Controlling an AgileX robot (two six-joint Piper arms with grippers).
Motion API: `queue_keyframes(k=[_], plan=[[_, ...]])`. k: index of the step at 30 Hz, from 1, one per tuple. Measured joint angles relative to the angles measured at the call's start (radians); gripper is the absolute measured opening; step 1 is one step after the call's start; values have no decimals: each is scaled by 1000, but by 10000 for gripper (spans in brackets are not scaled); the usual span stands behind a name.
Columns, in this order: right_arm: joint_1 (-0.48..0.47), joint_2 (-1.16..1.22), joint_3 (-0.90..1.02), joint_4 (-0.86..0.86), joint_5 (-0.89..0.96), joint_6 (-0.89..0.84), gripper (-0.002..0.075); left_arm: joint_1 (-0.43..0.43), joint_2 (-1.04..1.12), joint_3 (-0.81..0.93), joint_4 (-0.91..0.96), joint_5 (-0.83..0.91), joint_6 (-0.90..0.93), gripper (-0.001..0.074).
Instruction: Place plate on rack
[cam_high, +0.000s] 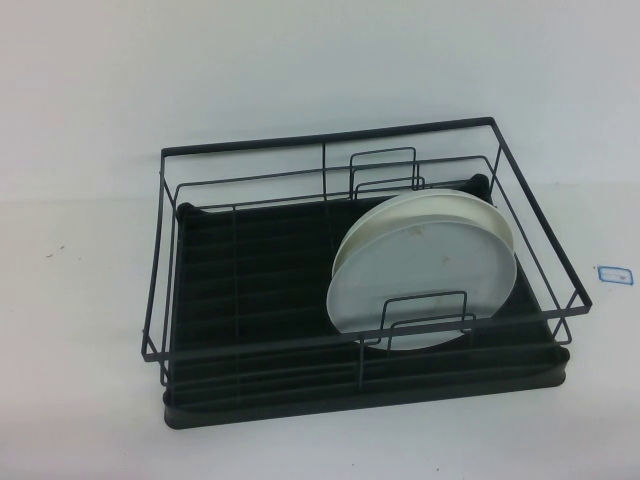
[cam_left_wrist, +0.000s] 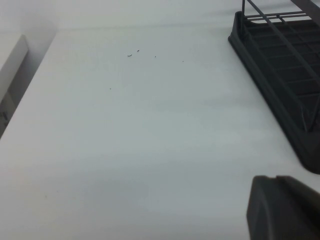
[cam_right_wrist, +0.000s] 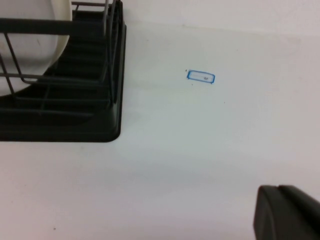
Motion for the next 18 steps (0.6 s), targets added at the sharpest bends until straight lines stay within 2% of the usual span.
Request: queue_keyframes(k=[18], plan=[[-9,0,0,0,4,0,18,0,0,0,0,0,12,0]])
